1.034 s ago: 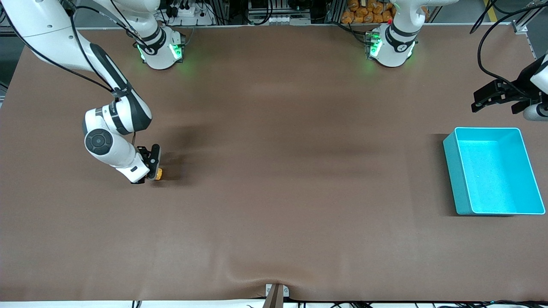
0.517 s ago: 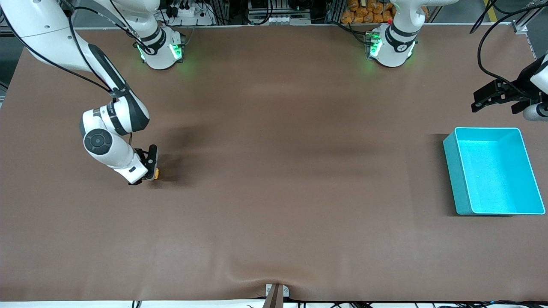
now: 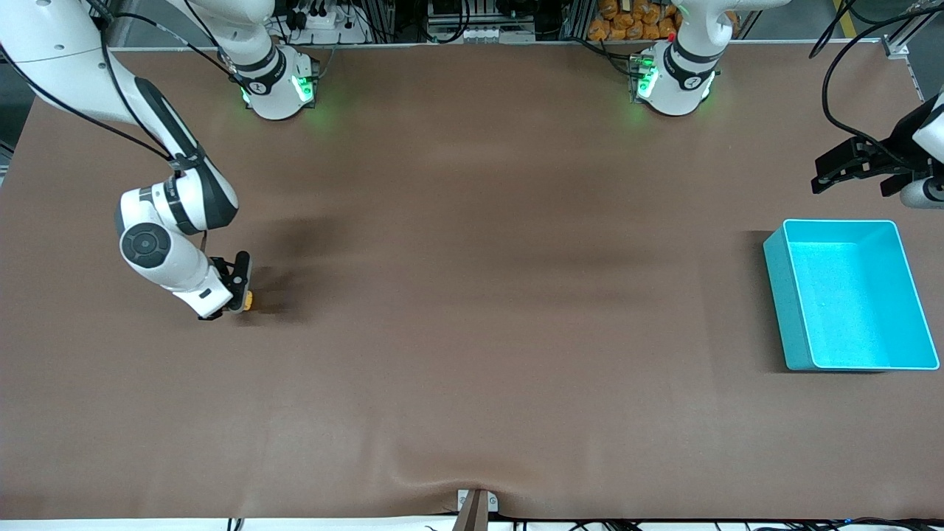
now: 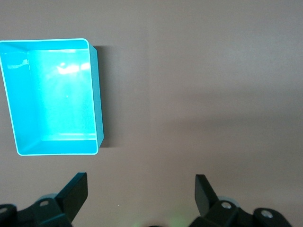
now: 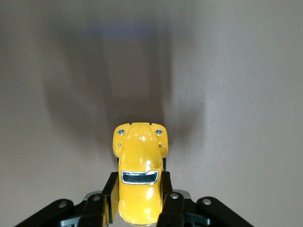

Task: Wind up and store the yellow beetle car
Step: 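Drag the car backward along the table with the right gripper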

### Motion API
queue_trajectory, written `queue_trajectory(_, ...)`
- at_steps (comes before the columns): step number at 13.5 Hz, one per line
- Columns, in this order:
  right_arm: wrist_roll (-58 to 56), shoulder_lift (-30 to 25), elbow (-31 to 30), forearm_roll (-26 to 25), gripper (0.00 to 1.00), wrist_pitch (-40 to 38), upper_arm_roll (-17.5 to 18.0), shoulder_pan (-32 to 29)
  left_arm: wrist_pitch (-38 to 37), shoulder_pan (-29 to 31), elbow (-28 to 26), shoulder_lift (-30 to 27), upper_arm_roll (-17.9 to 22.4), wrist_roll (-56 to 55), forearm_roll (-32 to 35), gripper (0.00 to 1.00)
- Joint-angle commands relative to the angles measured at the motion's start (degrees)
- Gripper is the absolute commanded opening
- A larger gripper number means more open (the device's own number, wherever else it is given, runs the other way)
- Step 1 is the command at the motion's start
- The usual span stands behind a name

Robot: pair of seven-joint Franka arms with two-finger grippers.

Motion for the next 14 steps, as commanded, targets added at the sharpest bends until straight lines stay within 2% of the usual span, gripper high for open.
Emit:
queue_trajectory(1,-0.15,4.6,0.44,-5.09,0.2,3.95,0.79,-5.1,0.11,-0.09,-0.15,-0.71,-0.21,0.7,0.83,1.0)
queue_trajectory(5,-0.32,5.92,0.44,-5.63,0.2,5.62,0.79,-9.06,0.02,-0.26,-0.15,-0.79,-0.29,0.44,0.83,1.0)
queue_trajectory(7,-2.08,5.92,0.44,-7.38,0.2,6.06,0.79,-11.43,-0.07,-0.26,-0.15,-0.8,-0.29,0.44,0.83,1.0)
queue_trajectory(14,-9.55,6.1,0.7,-7.65,0.21,6.94,0.79,-17.67,-0.07,-0.18,-0.15,-0.8,-0.29,0.61,0.83,1.0)
